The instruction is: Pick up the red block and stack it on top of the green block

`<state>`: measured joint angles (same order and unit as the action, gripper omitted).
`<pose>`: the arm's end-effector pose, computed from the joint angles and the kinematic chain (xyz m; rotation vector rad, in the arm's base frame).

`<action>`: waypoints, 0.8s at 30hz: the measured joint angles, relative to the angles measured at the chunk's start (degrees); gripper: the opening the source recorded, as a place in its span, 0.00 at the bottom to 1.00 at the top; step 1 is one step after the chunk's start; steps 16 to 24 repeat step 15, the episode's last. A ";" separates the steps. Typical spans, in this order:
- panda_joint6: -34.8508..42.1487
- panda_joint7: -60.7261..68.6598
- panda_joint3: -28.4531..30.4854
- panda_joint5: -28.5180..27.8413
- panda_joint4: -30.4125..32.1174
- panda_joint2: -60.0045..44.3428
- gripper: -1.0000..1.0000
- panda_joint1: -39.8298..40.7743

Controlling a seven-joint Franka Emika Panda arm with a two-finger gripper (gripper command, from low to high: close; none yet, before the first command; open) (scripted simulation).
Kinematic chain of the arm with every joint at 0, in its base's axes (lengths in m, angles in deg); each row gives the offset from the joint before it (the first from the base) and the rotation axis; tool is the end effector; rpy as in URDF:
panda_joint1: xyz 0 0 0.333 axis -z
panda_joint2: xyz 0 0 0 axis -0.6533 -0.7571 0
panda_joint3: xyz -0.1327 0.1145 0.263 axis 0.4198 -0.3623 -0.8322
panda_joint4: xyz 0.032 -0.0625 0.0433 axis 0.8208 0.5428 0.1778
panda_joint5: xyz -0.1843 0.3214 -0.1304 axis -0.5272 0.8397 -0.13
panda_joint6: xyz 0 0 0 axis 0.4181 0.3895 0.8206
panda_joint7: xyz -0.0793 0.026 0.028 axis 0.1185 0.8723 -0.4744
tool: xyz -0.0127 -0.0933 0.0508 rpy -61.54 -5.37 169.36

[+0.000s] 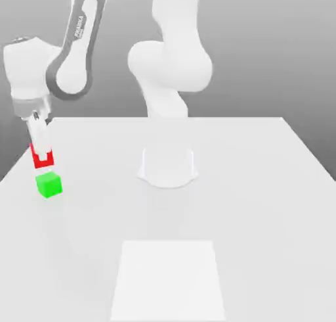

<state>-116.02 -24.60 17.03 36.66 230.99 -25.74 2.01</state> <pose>0.0861 -0.3366 0.2200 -1.7953 2.5497 -0.0164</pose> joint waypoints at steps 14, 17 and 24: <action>-7.25 10.30 0.10 14.75 -0.19 -9.11 0.00 -4.23; -7.72 11.13 -0.26 15.89 -0.22 -9.73 0.00 -4.15; -7.72 11.13 -0.26 15.89 -0.22 -9.73 0.00 -4.15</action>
